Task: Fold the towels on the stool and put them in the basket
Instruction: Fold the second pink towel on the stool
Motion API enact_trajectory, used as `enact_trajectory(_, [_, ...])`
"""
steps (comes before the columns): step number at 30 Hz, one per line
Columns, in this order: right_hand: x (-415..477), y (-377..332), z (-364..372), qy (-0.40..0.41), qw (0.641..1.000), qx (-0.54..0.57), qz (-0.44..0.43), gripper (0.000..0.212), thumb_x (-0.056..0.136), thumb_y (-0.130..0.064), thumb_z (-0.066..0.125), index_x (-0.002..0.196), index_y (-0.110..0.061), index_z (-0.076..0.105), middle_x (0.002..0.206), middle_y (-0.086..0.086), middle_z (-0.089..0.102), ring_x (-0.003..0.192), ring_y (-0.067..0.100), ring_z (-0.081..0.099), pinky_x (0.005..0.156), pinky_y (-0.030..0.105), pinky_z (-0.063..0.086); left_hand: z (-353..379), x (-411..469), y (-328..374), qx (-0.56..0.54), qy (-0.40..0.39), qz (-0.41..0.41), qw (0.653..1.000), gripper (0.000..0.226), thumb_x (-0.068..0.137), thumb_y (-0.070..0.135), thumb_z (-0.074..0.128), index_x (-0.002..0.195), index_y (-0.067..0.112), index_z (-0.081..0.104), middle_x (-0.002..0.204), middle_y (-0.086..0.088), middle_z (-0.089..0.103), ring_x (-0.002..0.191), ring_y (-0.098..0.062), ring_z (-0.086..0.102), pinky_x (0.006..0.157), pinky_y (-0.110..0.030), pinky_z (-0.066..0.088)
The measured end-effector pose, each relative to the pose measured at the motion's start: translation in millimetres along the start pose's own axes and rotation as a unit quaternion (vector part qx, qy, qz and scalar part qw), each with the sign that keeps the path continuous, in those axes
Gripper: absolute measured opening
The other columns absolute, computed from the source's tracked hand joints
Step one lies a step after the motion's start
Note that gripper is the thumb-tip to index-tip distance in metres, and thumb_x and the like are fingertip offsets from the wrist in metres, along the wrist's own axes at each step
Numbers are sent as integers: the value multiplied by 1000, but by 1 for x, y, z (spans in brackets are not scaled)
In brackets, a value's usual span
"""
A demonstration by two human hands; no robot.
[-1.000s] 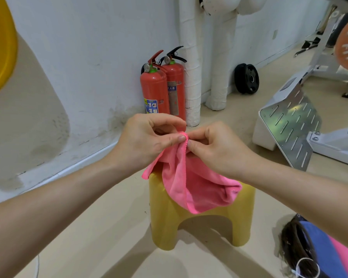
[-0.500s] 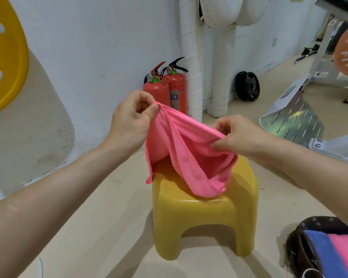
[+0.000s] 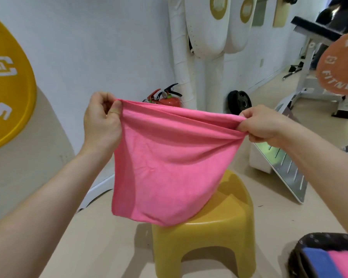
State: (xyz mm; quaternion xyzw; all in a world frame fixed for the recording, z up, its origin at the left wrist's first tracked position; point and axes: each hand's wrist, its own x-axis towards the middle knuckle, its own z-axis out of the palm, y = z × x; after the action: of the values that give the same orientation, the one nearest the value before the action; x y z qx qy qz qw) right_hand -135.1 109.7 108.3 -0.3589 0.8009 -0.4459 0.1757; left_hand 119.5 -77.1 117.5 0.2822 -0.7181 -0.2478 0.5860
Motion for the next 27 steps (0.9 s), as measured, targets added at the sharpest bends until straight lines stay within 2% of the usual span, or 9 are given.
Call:
enact_trajectory(3, [1, 1, 9, 174, 940, -287, -64, 6, 65, -1, 51, 68, -6, 53, 62, 10, 50, 64, 31, 49, 52, 27, 32, 0, -6, 1, 8, -22, 5, 1000, 26, 95, 13, 50, 78, 32, 46, 73, 14, 48, 62, 4, 44, 58, -11, 35])
enact_trajectory(5, [0, 1, 12, 184, 912, -360, -64, 10, 68, -2, 53, 69, -12, 56, 70, 11, 59, 71, 34, 57, 59, 29, 39, 0, -8, -1, -9, -21, -12, 1000, 25, 95, 13, 50, 78, 31, 47, 74, 13, 48, 64, 2, 44, 59, -12, 36])
enact_trajectory(7, [2, 2, 12, 103, 941, -317, -48, 10, 70, -2, 55, 67, -11, 55, 67, 11, 65, 69, 30, 65, 56, 28, 45, -2, -9, -6, -27, -11, -35, 999, 25, 96, 13, 50, 78, 31, 48, 74, 12, 48, 64, 0, 44, 59, -14, 36])
enact_trajectory(9, [0, 0, 7, -49, 987, -153, 5, 17, 78, 4, 56, 71, -11, 53, 65, 10, 66, 58, 21, 65, 45, 20, 42, -5, -8, -13, -39, -6, -52, 998, 24, 95, 14, 50, 78, 31, 49, 73, 11, 48, 64, -3, 43, 60, -19, 35])
enact_trajectory(12, [-6, -3, -6, -231, 968, 71, 63, 26, 87, 13, 51, 80, -11, 56, 73, 10, 63, 50, 10, 63, 36, 14, 42, -12, -6, -22, -40, -14, -55, 998, 24, 94, 15, 51, 78, 33, 50, 72, 10, 49, 64, -6, 43, 61, -23, 35])
enact_trajectory(19, [-3, -8, -26, -307, 943, 125, 12, 37, 74, 17, 64, 106, -2, 65, 93, 9, 68, 70, 12, 67, 66, 25, 60, -11, -5, -18, -60, -91, -74, 991, 28, 92, 3, 56, 75, 26, 55, 68, 3, 53, 57, -1, 46, 56, -14, 38])
enact_trajectory(22, [-5, -10, -36, -339, 936, 95, 27, 49, 64, 11, 72, 111, -3, 65, 96, 11, 70, 75, 18, 68, 65, 28, 60, -6, -6, -20, -89, -130, -102, 982, 24, 93, 2, 56, 76, 20, 57, 64, -1, 49, 44, 2, 42, 45, -8, 33])
enact_trajectory(24, [0, -10, -35, -298, 953, 16, 45, 33, 79, 11, 63, 106, -6, 66, 91, 11, 70, 68, 18, 69, 51, 22, 55, 0, -4, -24, -89, -132, -112, 981, 23, 93, 2, 55, 76, 18, 56, 62, 0, 49, 40, 3, 42, 41, -8, 32])
enact_trajectory(27, [19, 6, -20, -104, 987, -109, 59, 8, 87, -3, 61, 81, -9, 60, 64, 7, 59, 42, 8, 61, 33, 13, 30, 16, 0, -36, -90, -128, -149, 976, 24, 94, 3, 53, 75, 17, 55, 50, 7, 50, 38, 1, 44, 39, -12, 33])
